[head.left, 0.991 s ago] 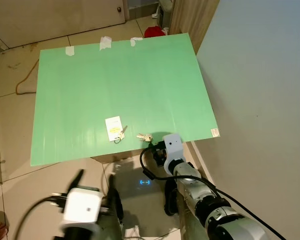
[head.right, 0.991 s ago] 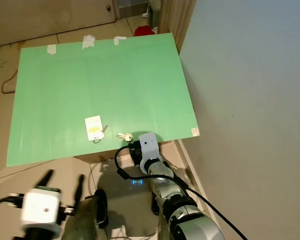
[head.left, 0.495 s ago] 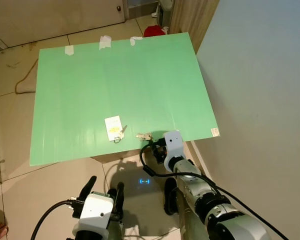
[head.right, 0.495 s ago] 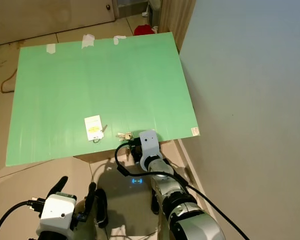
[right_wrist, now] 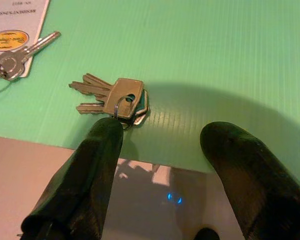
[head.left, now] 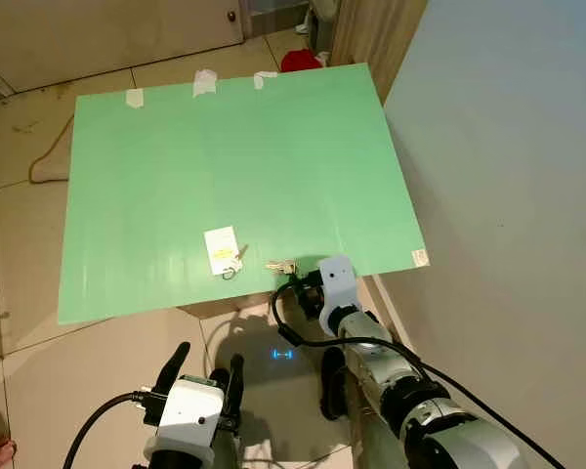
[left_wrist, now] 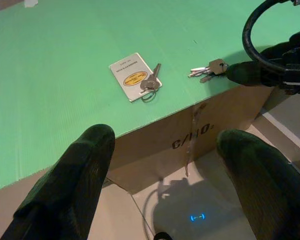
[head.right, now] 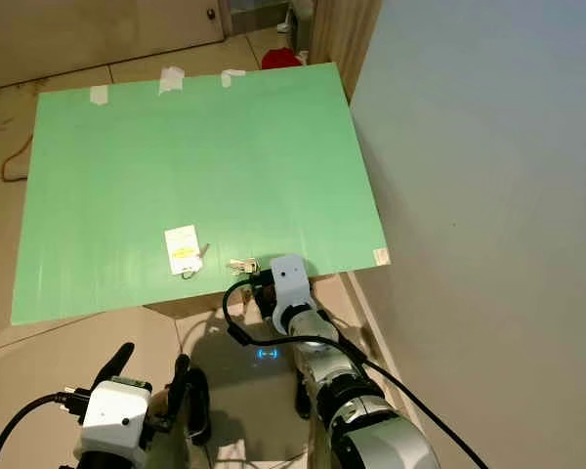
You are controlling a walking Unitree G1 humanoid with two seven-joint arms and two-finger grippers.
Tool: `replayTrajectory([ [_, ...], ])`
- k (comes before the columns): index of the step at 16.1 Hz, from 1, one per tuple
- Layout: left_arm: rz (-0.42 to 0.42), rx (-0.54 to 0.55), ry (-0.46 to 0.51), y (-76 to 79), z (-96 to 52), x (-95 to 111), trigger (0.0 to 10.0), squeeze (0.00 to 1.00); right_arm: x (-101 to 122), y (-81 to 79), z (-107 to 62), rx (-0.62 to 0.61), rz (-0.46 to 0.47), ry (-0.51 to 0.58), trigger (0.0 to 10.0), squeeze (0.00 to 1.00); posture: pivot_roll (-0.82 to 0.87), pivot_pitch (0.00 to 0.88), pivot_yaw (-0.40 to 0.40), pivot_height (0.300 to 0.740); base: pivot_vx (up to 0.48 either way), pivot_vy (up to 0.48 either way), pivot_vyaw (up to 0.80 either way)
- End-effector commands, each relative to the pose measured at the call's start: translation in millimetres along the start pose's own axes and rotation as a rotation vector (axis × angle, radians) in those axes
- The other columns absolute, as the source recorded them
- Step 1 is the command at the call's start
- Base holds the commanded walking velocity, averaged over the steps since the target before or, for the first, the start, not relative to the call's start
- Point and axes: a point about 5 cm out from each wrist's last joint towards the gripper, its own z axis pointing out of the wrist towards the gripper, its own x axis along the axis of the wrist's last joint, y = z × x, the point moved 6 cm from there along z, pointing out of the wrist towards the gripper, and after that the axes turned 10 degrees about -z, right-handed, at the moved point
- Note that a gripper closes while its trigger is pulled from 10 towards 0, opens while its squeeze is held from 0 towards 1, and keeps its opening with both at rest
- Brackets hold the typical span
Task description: Hang keys on a hook
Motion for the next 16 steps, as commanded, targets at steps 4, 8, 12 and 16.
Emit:
replayTrajectory([
  [4, 0.007, -0.001, -0.040, 2.9, -7.0, -13.7, 10.0, 0.00, 3.5, -50.6, -3.5, 0.123, 0.021, 0.035, 10.0, 0.00, 0.11, 0.400, -0.048, 0.740, 0.000, 0.000, 0.00],
  [8, 0.013, -0.008, -0.034, 4.8, -6.6, -14.3, 10.0, 0.00, -1.9, -56.9, -7.7, 0.143, 0.013, 0.033, 10.0, 0.00, 0.10, 0.392, -0.053, 0.740, 0.000, 0.000, 0.00],
  [12, 0.020, -0.010, -0.029, 5.3, -7.0, -14.0, 10.0, 0.00, -1.6, -69.2, -9.9, 0.163, 0.001, 0.037, 10.0, 0.00, 0.11, 0.400, -0.050, 0.740, 0.000, 0.000, 0.00],
  [16, 0.011, -0.019, -0.025, 10.1, -7.1, -13.1, 10.0, 0.00, 11.8, -70.6, -3.3, 0.150, 0.008, 0.056, 10.0, 0.00, 0.11, 0.408, -0.054, 0.740, 0.000, 0.000, 0.00],
])
